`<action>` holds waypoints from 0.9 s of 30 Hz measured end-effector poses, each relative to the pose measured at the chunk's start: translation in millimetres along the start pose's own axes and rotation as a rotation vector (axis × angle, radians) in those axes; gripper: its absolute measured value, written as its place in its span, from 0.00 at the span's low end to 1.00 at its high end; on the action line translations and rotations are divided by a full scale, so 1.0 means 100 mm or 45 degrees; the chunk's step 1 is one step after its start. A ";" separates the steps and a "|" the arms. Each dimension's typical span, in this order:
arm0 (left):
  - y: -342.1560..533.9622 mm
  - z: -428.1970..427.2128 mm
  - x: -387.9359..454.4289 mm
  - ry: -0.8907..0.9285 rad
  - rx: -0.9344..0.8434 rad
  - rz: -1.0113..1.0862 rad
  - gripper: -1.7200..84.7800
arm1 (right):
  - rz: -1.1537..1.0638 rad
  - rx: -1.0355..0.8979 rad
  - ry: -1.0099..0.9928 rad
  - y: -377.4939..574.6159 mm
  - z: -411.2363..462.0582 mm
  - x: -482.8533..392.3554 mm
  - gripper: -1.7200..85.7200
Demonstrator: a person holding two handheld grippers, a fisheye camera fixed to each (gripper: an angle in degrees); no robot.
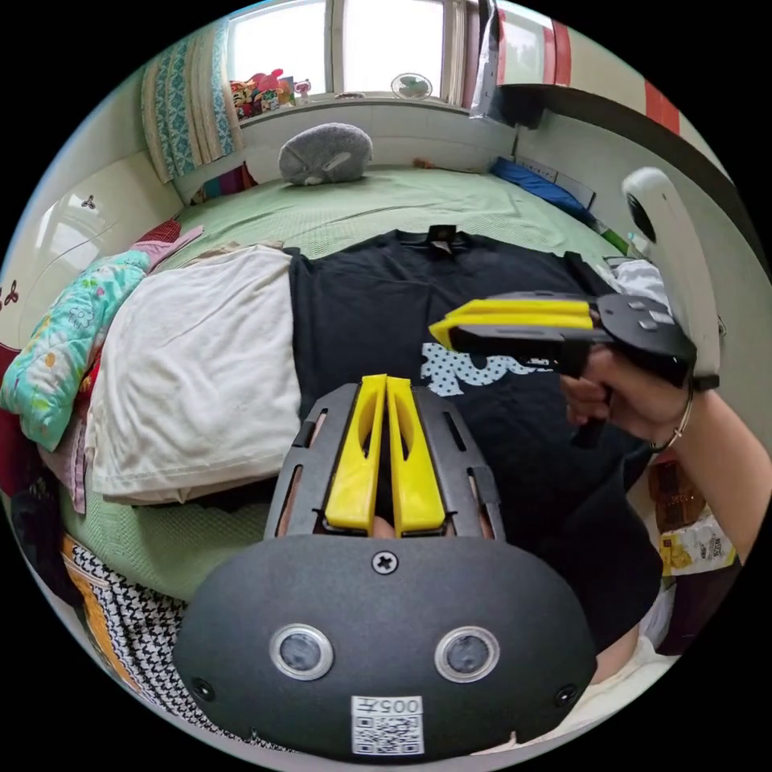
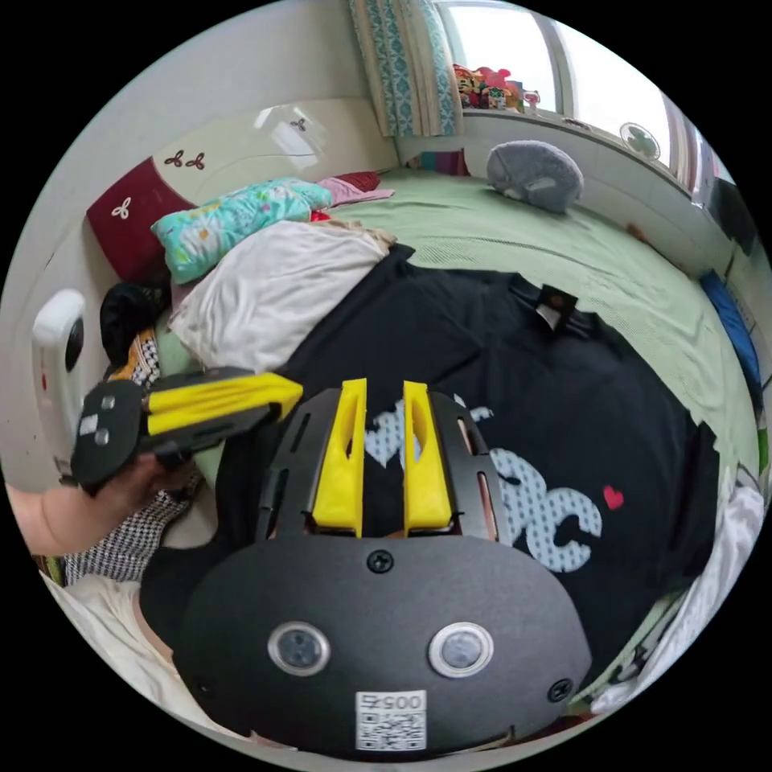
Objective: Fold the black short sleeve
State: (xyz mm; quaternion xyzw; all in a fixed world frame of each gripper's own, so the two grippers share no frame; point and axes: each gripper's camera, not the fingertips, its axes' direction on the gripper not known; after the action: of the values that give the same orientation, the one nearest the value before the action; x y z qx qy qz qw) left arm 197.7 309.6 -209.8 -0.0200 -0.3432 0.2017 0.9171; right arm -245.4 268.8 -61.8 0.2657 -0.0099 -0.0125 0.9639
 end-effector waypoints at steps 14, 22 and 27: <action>-0.58 0.29 2.00 0.284 0.003 0.294 0.07 | 0.375 0.036 0.404 1.11 -1.49 1.43 0.12; -0.90 0.97 2.59 0.345 -0.038 0.382 0.07 | 0.531 0.014 0.490 0.90 -1.57 2.13 0.12; -0.86 1.31 2.48 0.432 -0.115 0.300 0.07 | 0.506 -0.005 0.559 0.53 -1.33 2.49 0.13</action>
State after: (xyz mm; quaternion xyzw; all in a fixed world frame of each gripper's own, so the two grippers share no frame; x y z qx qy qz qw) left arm 314.5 312.7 59.5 -0.1348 -0.1878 0.2856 0.9300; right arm 7.4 375.3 -145.5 0.2531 0.1469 0.2343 0.9271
